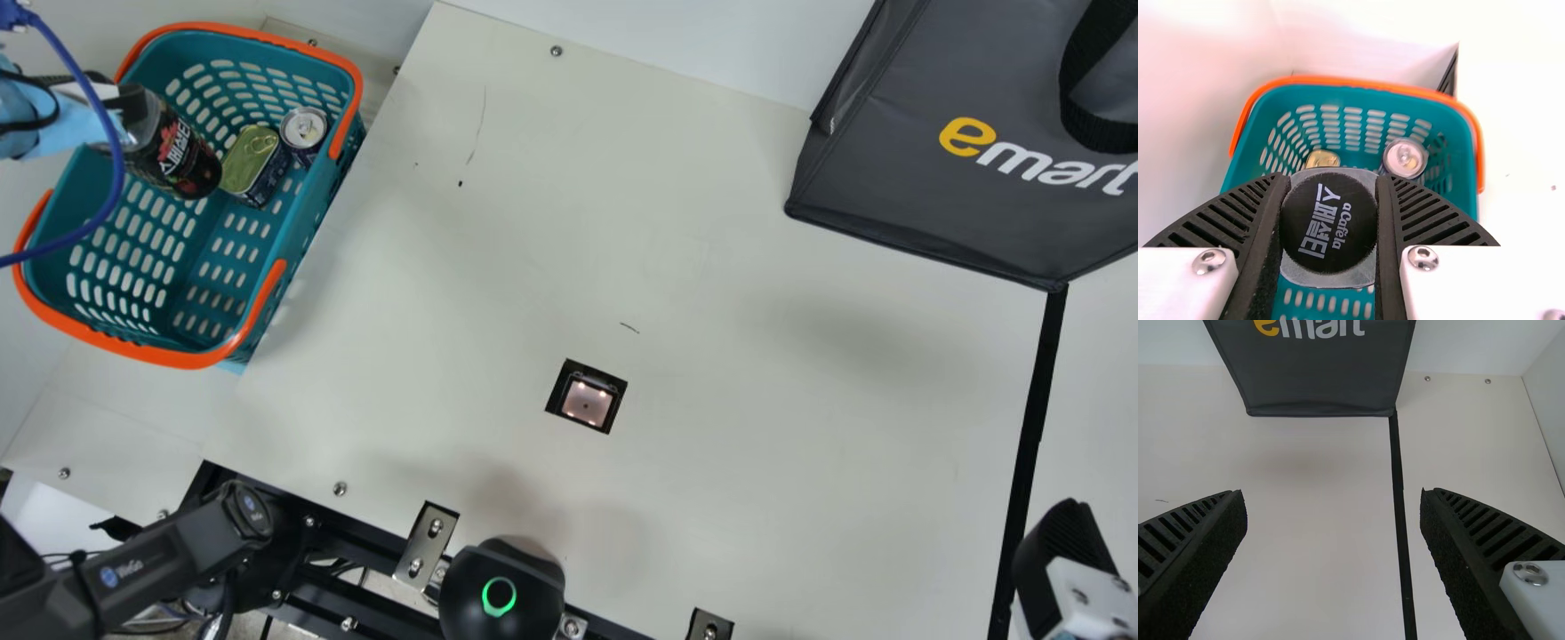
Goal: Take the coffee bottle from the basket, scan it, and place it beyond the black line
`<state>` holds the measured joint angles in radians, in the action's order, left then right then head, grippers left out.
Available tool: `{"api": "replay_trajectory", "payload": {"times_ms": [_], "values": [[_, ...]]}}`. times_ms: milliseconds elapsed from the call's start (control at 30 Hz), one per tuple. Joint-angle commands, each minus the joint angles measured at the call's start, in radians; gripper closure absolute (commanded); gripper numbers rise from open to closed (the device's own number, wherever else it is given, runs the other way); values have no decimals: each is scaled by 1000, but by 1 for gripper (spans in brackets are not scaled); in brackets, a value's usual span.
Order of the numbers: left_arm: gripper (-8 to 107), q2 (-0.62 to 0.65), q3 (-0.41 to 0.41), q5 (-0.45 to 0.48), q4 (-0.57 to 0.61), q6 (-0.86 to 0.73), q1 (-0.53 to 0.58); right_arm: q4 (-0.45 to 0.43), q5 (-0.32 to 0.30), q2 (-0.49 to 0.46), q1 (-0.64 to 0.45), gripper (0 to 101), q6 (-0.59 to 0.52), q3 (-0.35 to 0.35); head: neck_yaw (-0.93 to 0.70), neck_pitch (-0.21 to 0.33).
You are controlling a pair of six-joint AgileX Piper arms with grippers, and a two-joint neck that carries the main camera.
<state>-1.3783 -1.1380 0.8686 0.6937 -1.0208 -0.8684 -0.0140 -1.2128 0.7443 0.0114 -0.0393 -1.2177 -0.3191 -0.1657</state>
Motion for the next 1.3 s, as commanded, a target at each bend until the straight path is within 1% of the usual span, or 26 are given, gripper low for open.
{"api": "replay_trajectory", "payload": {"times_ms": [0,267,533,567,733,1267], "values": [[89,9,-15,13,2,4,7,0,0,0,0,10,0,0,-2,27],[89,58,-49,58,2,27,62,0,-1,0,0,10,0,0,-2,27],[89,106,-51,68,-21,70,153,0,-1,0,0,10,0,0,-2,27],[89,129,-36,69,-27,79,167,0,-1,0,0,10,0,0,-2,27],[89,165,-17,61,-56,114,243,0,-1,0,0,10,0,0,-2,27],[89,230,52,13,-143,229,525,0,-1,0,0,10,0,0,-2,27]]}}
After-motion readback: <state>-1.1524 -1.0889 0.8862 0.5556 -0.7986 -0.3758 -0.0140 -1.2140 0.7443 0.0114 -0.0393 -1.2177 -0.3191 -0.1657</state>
